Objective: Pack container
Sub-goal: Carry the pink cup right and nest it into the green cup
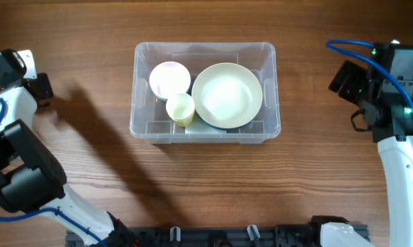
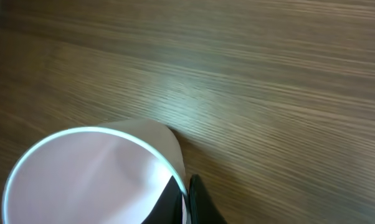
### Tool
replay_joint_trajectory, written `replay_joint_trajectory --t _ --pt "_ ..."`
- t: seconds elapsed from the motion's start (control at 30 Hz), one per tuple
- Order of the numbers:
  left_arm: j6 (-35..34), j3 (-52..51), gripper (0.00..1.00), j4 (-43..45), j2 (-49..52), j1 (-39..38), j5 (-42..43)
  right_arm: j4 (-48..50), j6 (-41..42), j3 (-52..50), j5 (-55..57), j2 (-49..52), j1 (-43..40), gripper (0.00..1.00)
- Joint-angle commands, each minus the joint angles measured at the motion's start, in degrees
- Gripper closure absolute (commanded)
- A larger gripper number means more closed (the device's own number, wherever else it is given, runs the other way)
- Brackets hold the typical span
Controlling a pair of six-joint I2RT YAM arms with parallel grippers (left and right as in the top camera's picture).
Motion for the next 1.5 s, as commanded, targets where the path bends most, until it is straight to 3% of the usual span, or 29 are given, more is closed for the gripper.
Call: replay_joint_trajectory --t 0.0,0.3,0.57,0.77,0.97,1.47 --pt "-1.6 0.9 0.96 -1.6 -8.9 -5.3 0.6 0.2 0.7 0.7 1.2 -0.1 0.0 0.00" --pt "-2.1 0.9 0.96 -8.2 -30.2 -20.3 0.7 0.2 0.7 0.7 1.2 -0.1 0.0 0.00" --pt "-12.4 0.9 0.96 -24.4 -42.5 -39.4 0.7 0.2 0.7 0.7 1.2 -0.1 0.0 0.00" --pt "-16.2 0.9 0.96 -37.3 -41.7 -51.6 1.5 0.2 0.7 0.7 1.2 -0.1 0.0 0.00" --pt "-16.2 0.9 0.96 -38.0 -39.3 -60.8 2.8 0.2 0.7 0.7 1.2 -0.1 0.0 0.00" --pt "-16.2 0.9 0.96 -36.7 -26.8 -63.8 2.3 0.2 0.7 0.7 1.2 -0.1 0.0 0.00"
